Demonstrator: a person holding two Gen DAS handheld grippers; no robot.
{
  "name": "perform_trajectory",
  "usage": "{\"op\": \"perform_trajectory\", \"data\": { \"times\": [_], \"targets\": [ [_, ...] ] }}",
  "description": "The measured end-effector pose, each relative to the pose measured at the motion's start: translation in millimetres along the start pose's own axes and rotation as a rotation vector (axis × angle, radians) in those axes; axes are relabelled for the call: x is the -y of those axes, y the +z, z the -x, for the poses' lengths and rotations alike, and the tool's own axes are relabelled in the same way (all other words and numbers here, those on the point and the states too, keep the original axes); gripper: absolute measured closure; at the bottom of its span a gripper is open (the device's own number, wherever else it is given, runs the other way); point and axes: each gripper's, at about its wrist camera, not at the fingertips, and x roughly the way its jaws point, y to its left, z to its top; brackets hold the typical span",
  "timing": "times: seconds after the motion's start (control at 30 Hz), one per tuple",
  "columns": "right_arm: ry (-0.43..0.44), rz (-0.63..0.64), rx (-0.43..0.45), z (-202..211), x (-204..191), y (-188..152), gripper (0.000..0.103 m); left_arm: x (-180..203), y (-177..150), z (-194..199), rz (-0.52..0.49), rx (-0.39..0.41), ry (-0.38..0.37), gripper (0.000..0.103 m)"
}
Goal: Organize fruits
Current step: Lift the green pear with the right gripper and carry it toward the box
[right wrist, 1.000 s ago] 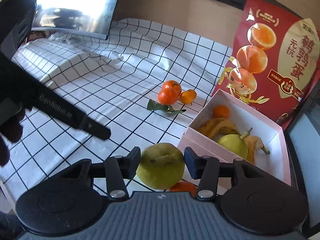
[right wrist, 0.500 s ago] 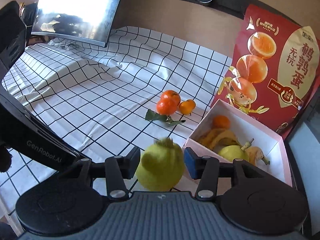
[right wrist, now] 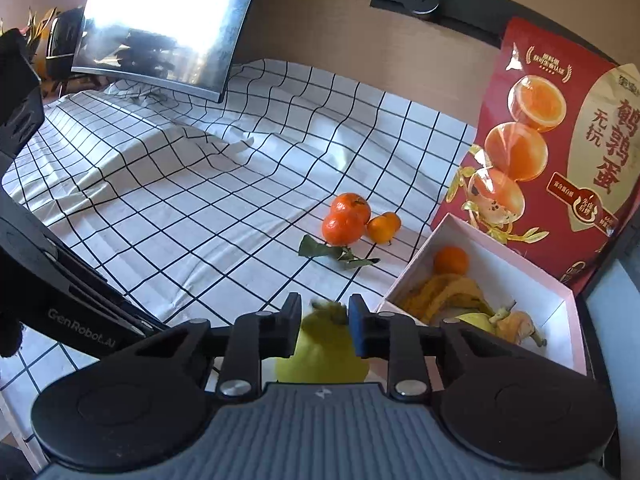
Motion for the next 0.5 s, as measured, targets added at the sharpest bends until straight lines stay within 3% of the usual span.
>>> {"op": "perform_trajectory", "data": {
  "times": [0.43,0.5],
  "targets": [
    [-0.001,-0.032,0.003,4.7,7.4,2.9,0.086,0.1,-2.4,0.6,0.0,-0.004,-0.004,0.083],
    [-0.004,-0.034,0.019,8.2,8.5,5.1,0.095,1.1,-2.0,0.2,-0.001,-0.005,-0.004,0.083]
  ]
}}
